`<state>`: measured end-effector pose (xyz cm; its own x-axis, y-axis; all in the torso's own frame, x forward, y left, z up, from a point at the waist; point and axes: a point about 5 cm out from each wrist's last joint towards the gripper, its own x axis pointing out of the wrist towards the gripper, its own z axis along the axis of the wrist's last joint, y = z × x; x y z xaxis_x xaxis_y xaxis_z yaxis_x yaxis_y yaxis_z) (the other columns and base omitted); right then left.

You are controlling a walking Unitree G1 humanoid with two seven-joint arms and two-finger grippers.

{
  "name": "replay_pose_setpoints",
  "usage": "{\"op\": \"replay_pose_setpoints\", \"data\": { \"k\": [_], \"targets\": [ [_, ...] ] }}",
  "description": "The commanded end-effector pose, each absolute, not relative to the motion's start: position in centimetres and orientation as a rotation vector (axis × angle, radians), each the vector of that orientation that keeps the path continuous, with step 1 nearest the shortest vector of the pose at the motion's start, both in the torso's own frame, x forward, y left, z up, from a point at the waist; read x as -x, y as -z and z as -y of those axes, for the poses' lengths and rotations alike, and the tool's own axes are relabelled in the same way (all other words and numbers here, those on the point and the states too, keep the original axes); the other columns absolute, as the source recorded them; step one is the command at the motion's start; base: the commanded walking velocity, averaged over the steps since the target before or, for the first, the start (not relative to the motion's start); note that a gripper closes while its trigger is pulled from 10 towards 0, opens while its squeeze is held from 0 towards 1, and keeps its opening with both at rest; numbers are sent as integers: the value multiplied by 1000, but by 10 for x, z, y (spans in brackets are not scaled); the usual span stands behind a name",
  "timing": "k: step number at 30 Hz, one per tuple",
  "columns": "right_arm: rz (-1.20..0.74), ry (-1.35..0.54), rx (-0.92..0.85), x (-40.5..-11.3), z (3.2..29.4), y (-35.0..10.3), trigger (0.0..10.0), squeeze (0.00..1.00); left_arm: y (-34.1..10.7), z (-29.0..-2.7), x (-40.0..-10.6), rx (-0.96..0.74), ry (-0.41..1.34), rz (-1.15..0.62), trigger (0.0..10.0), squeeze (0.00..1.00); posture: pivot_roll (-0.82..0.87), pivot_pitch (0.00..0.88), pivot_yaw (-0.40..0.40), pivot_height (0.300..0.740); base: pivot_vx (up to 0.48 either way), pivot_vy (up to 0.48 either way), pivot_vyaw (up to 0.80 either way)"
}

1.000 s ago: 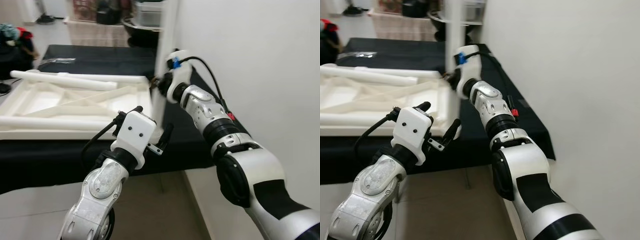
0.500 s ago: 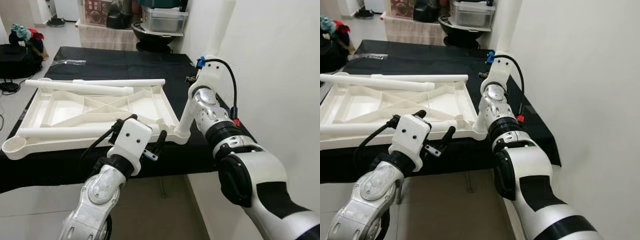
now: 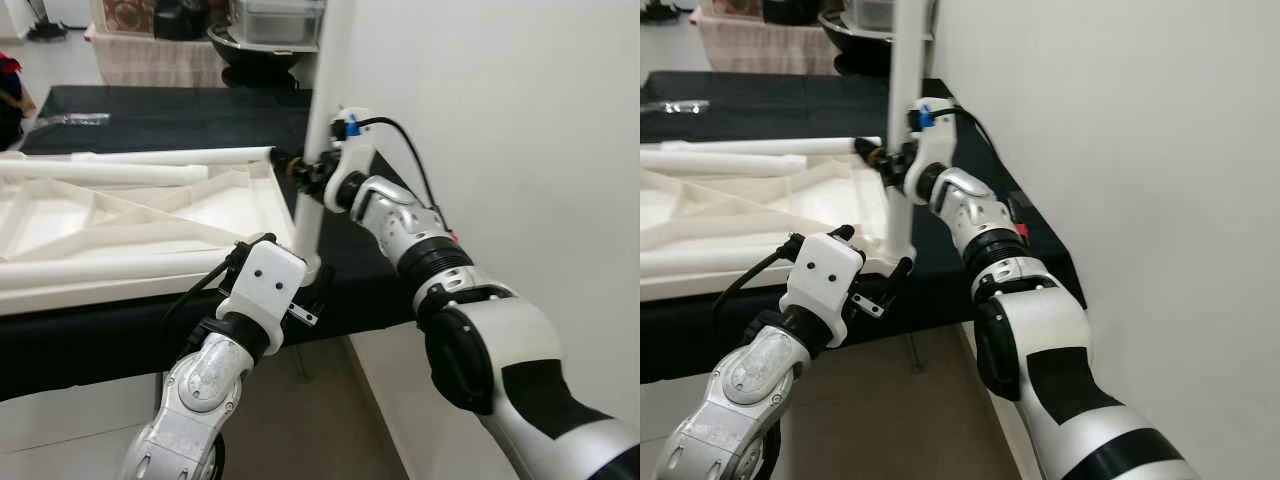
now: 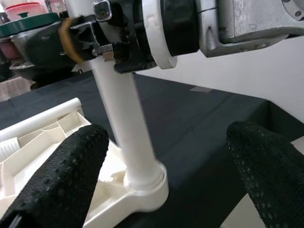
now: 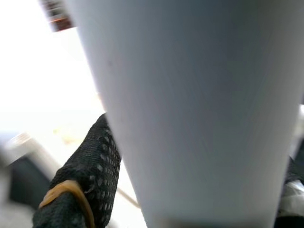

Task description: Building children table

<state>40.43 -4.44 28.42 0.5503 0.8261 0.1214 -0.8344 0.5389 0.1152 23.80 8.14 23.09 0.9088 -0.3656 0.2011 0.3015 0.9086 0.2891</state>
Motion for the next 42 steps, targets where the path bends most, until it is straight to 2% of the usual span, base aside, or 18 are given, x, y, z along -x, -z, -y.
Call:
{"op": "replay_pose_setpoints", "data": {
  "k": [1,5,10,11,12,13,14,22,25,27,28,29,31,33,34,36,42],
  "targets": [
    [105,-1166,-128,-397,52,-287,10000,0,-229,-80,-239,-265,349,246,10000,0,76,96,-154,740,0,0,0],
    [129,-1236,-142,-395,61,-289,10000,0,-229,-79,-238,-262,359,244,10000,0,77,94,-156,740,0,0,0],
    [163,-1422,-262,-386,71,-293,10000,0,-228,-75,-236,-259,398,242,10000,0,79,90,-156,740,0,0,0],
    [165,-1450,-272,-385,71,-294,5725,0,-228,-75,-235,-260,400,242,10000,0,79,90,-156,740,0,0,0],
    [162,-1460,-278,-384,70,-293,2471,0,-228,-75,-235,-259,400,243,10000,0,79,90,-156,740,0,0,0],
    [159,-1461,-280,-384,70,-293,2471,0,-228,-75,-235,-258,400,243,10000,0,79,90,-156,740,0,0,0],
    [158,-1470,-282,-384,69,-293,0,0,-228,-74,-235,-259,400,243,10000,0,79,88,-158,740,0,0,0],
    [122,-1395,-255,-387,61,-285,0,0,-230,-74,-235,-260,397,250,10000,0,81,93,-160,740,0,0,0],
    [117,-1283,-220,-393,59,-282,0,0,-231,-74,-236,-260,391,253,10000,0,81,95,-162,740,0,0,0],
    [61,-865,-166,-411,65,-277,0,0,-232,-76,-236,-262,385,255,10000,0,76,98,-160,740,0,0,0],
    [61,-865,-166,-411,65,-277,0,0,-232,-76,-236,-262,385,255,10000,0,76,98,-160,740,0,0,0],
    [24,-650,-138,-419,73,-272,0,0,-232,-76,-236,-263,382,256,10000,0,76,99,-159,740,0,0,0],
    [24,-650,-138,-419,73,-272,0,0,-232,-76,-236,-263,382,256,10000,0,76,99,-159,740,0,0,0],
    [-49,-188,-126,-429,110,-259,0,0,-233,-76,-237,-263,378,259,10000,0,74,101,-156,740,0,0,0],
    [-49,-188,-126,-429,110,-259,0,0,-233,-76,-237,-263,378,259,10000,0,74,101,-156,740,0,0,0],
    [-93,124,-155,-429,140,-249,0,0,-234,-76,-239,-265,376,264,10000,0,76,104,-155,740,0,0,0],
    [-101,211,-176,-428,143,-248,0,0,-235,-77,-239,-267,373,266,10000,0,77,106,-154,740,0,0,0]
  ]
}}
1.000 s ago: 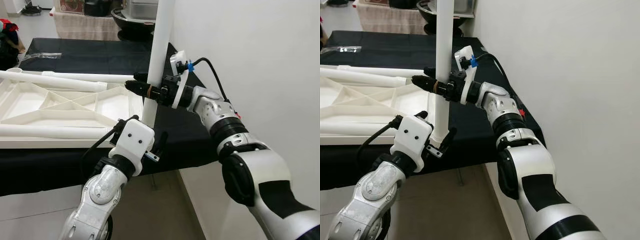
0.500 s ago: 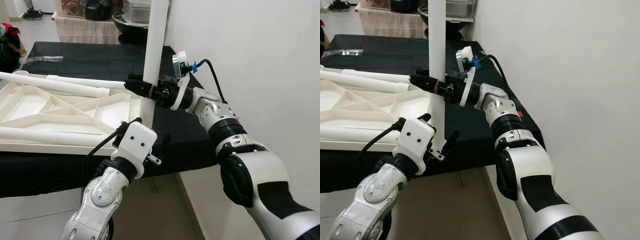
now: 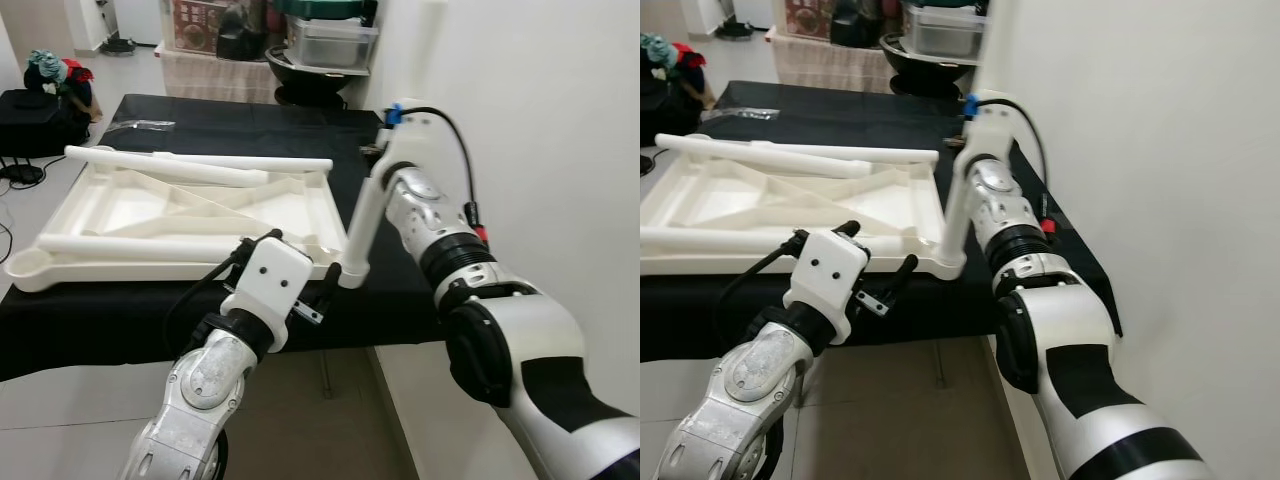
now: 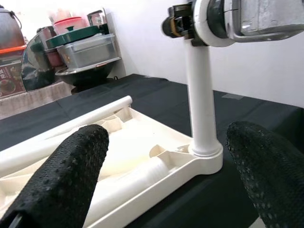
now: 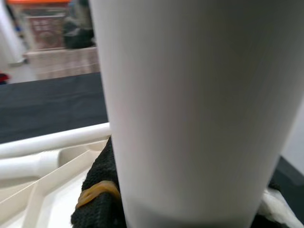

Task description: Building children table

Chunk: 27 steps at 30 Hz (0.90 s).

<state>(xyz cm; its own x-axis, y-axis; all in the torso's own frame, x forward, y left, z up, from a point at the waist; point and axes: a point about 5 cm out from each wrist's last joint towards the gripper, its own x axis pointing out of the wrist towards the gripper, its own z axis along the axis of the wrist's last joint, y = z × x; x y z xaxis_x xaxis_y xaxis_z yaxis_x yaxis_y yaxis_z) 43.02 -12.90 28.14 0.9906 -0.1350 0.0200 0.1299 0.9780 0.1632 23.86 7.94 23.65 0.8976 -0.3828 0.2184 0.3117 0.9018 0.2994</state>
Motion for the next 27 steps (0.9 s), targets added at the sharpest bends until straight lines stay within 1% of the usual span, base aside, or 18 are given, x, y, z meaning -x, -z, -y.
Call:
{"op": "replay_pose_setpoints", "data": {
  "k": [1,2,3,4,7,8,9,13,14,15,16,17,18,20,22,23,26,27],
  "targets": [
    [-103,170,-183,-428,135,-249,0,0,-235,-77,-239,-268,372,267,10000,0,76,106,-152,740,0,0,0],
    [-104,138,-199,-428,127,-250,4980,0,-235,-77,-239,-268,372,267,10000,0,76,106,-152,740,0,0,0],
    [-105,117,-210,-428,122,-251,4980,0,-236,-77,-239,-268,372,267,10000,0,76,106,-152,740,0,0,0],
    [-101,68,-221,-429,115,-252,10000,0,-235,-78,-239,-269,372,266,10000,0,76,108,-152,740,0,0,0],
    [-93,46,-224,-428,107,-256,10000,0,-235,-78,-239,-271,371,266,10000,0,76,108,-152,740,0,0,0],
    [-81,8,-226,-428,100,-260,10000,102,-235,-78,-239,-270,370,266,10000,0,75,107,-151,740,0,0,0],
    [-62,-52,-259,-428,93,-264,10000,1000,-236,-78,-239,-270,370,267,10000,0,75,109,-153,740,0,0,0],
    [-14,-200,-340,-427,78,-276,10000,1000,-236,-78,-239,-268,370,267,10000,0,75,109,-150,740,0,0,0],
    [2,-276,-358,-426,72,-281,10000,1000,-236,-78,-239,-267,371,267,10000,0,76,110,-153,740,0,0,0],
    [2,-276,-358,-426,72,-281,10000,1000,-236,-78,-239,-267,371,267,10000,0,76,110,-153,740,0,0,0],
    [15,-353,-368,-425,67,-286,10000,1000,-236,-78,-239,-267,371,267,10000,0,76,110,-153,740,0,0,0],
    [30,-476,-347,-422,59,-291,10000,0,-236,-78,-239,-266,371,267,10000,0,77,110,-152,740,0,0,0],
    [39,-560,-330,-420,54,-294,10000,0,-236,-78,-239,-266,371,268,10000,0,77,110,-152,740,0,0,0],
    [68,-839,-288,-411,45,-298,10000,0,-236,-78,-239,-267,371,269,10000,0,76,110,-153,740,0,0,0],
    [122,-1067,-211,-402,46,-300,10000,0,-237,-78,-240,-267,371,270,10000,0,76,110,-155,740,0,0,0],
    [122,-1067,-211,-402,46,-300,10000,0,-237,-78,-240,-267,371,270,10000,0,76,110,-155,740,0,0,0],
    [163,-1302,-200,-391,53,-300,10000,0,-237,-78,-240,-267,369,273,10000,0,76,111,-157,740,0,0,0],
    [163,-1302,-200,-391,53,-300,10000,0,-237,-78,-240,-267,369,273,10000,0,76,111,-157,740,0,0,0]
  ]
}}
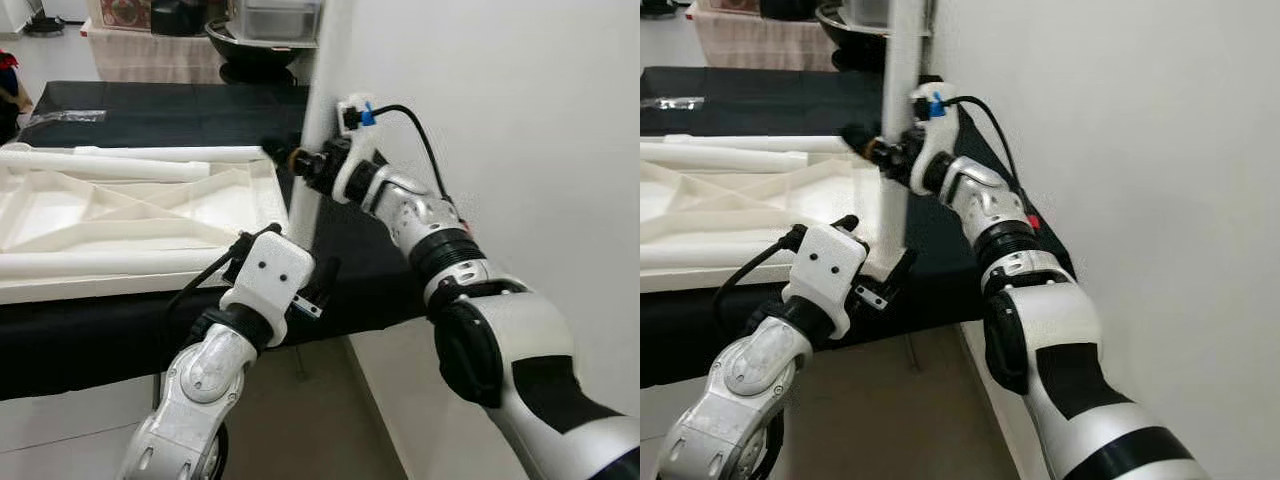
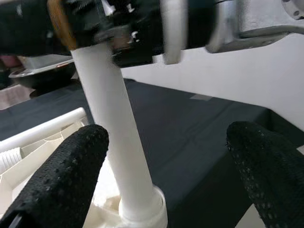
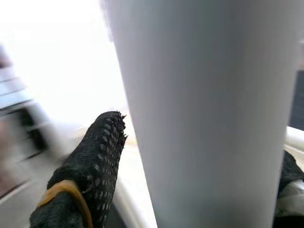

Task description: Building children table

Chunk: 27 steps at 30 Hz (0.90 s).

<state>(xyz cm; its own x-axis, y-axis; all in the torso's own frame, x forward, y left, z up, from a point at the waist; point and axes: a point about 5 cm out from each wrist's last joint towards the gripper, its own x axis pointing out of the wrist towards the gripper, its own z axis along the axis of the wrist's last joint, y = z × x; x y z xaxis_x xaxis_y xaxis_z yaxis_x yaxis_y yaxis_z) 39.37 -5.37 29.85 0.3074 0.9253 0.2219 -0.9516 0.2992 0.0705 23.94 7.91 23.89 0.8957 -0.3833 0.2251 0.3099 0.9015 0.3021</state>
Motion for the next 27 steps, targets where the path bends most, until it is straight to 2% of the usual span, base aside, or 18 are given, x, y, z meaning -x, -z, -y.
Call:
{"op": "replay_pose_setpoints", "data": {
  "k": [1,9,10,12,13,18,21,22,23,25,26,27],
  "targets": [
    [169,-1357,-210,-388,55,-301,10000,0,-238,-78,-240,-266,369,274,10000,0,76,111,-157,740,0,0,0],
    [170,-1504,-280,-381,57,-297,10000,0,-238,-78,-239,-267,366,276,10000,0,77,114,-157,740,0,0,0],
    [163,-1497,-287,-382,56,-295,3412,0,-239,-78,-239,-266,366,277,10000,0,77,114,-157,740,0,0,0],
    [157,-1499,-289,-382,56,-293,3412,0,-239,-78,-239,-264,366,278,10000,0,77,114,-157,740,0,0,0],
    [153,-1466,-277,-383,54,-291,0,0,-239,-78,-239,-264,365,278,10000,0,78,113,-158,740,0,0,0],
    [154,-1405,-245,-386,52,-287,0,0,-239,-78,-239,-265,365,277,10000,0,79,113,-157,740,0,0,0],
    [142,-1249,-221,-394,52,-287,0,0,-239,-78,-239,-265,364,276,10000,0,79,113,-157,740,0,0,0],
    [142,-1249,-221,-394,52,-287,0,0,-239,-78,-239,-265,364,276,10000,0,79,113,-157,740,0,0,0],
    [137,-1147,-209,-398,53,-286,0,0,-239,-78,-239,-265,363,275,10000,0,77,111,-157,740,0,0,0],
    [81,-786,-143,-413,60,-281,0,0,-239,-78,-239,-267,362,276,10000,0,78,110,-157,740,0,0,0],
    [81,-786,-143,-413,60,-281,0,0,-239,-78,-239,-267,362,276,10000,0,78,110,-157,740,0,0,0],
    [18,-562,-96,-421,70,-274,0,0,-239,-79,-239,-266,361,276,10000,0,77,109,-156,740,0,0,0]
  ]
}}
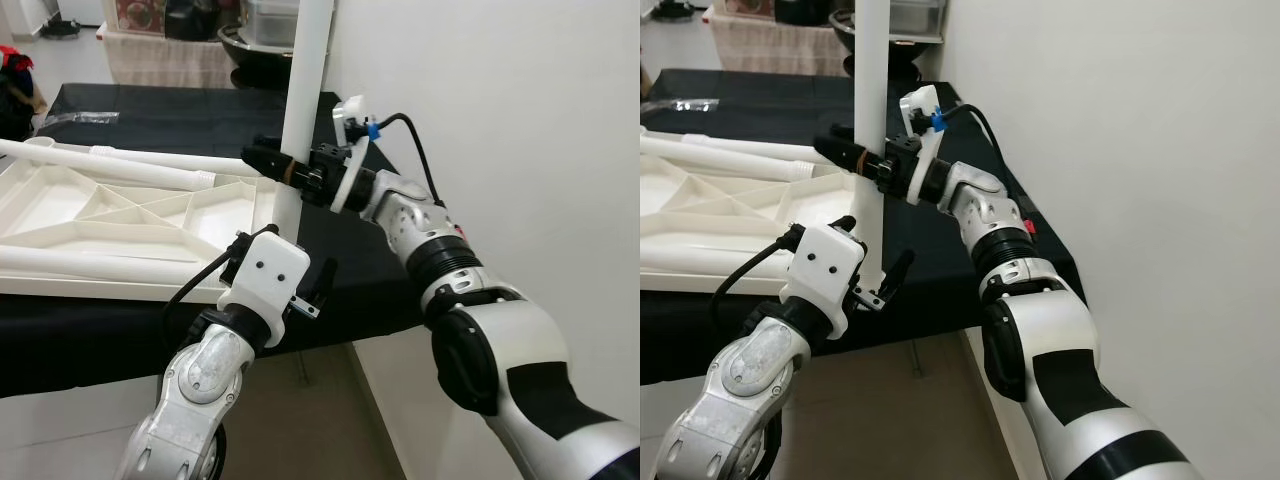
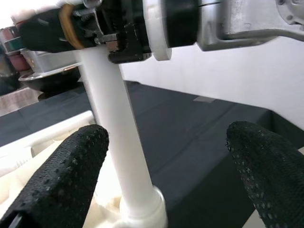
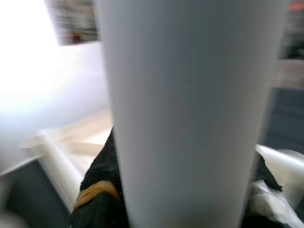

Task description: Building children table

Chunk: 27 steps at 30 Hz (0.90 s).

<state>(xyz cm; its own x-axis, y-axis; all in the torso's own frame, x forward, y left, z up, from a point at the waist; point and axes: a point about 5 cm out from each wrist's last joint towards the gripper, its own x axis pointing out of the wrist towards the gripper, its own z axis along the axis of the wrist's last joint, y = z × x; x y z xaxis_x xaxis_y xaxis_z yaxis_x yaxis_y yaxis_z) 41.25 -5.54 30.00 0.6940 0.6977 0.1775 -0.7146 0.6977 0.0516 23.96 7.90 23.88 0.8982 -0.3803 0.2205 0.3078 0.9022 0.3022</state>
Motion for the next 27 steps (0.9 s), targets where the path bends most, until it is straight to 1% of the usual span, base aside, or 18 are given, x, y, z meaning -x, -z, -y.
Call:
{"op": "replay_pose_setpoints", "data": {
  "k": [1,2,3,4,5,7,11,12,13,14,15,18,19,22,23,24,27],
  "targets": [
    [-18,-371,-33,-425,83,-268,0,0,-238,-79,-239,-267,361,276,10000,0,75,108,-155,740,0,0,0],
    [-18,-371,-33,-425,83,-268,0,0,-238,-79,-239,-267,361,276,10000,0,75,108,-155,740,0,0,0],
    [-63,-173,-43,-428,102,-260,0,0,-238,-78,-239,-266,361,276,10000,0,75,105,-156,740,0,0,0],
    [-91,-14,-64,-429,119,-254,0,0,-238,-78,-239,-266,363,276,10000,0,81,100,-158,740,0,0,0],
    [-91,-14,-64,-429,119,-254,0,0,-238,-78,-239,-266,363,276,10000,0,81,100,-158,740,0,0,0],
    [-113,135,-125,-429,135,-249,0,0,-238,-77,-239,-266,364,276,10000,0,81,100,-158,740,0,0,0],
    [-115,179,-169,-428,136,-248,0,0,-238,-77,-238,-266,364,276,10000,0,84,98,-159,740,0,0,0],
    [-104,142,-231,-429,127,-251,0,0,-238,-77,-238,-267,365,275,10000,0,83,94,-160,740,0,0,0],
    [-104,142,-231,-429,127,-251,0,0,-238,-77,-238,-267,365,275,10000,0,83,94,-160,740,0,0,0],
    [-90,92,-242,-429,119,-255,10000,0,-237,-77,-238,-267,365,274,10000,0,82,92,-160,740,0,0,0],
    [-90,92,-242,-429,119,-255,10000,0,-237,-77,-238,-267,365,274,10000,0,82,92,-160,740,0,0,0],
    [-26,-45,-235,-429,97,-270,10000,0,-237,-77,-238,-266,366,274,10000,0,82,87,-161,740,0,0,0],
    [-2,-104,-243,-428,87,-276,10000,1000,-237,-77,-238,-267,366,275,10000,0,82,87,-161,740,0,0,0],
    [0,-105,-239,-428,86,-277,10000,1000,-237,-77,-238,-267,366,276,10000,0,82,87,-161,740,0,0,0],
    [13,-198,-292,-427,77,-281,10000,1000,-237,-77,-238,-269,366,276,10000,0,83,85,-160,740,0,0,0],
    [36,-257,-279,-426,73,-285,10000,1000,-237,-77,-238,-269,366,276,10000,0,84,85,-160,740,0,0,0],
    [60,-308,-250,-425,69,-289,10000,1000,-237,-77,-238,-269,366,276,10000,0,83,85,-161,740,0,0,0]
  ]
}}
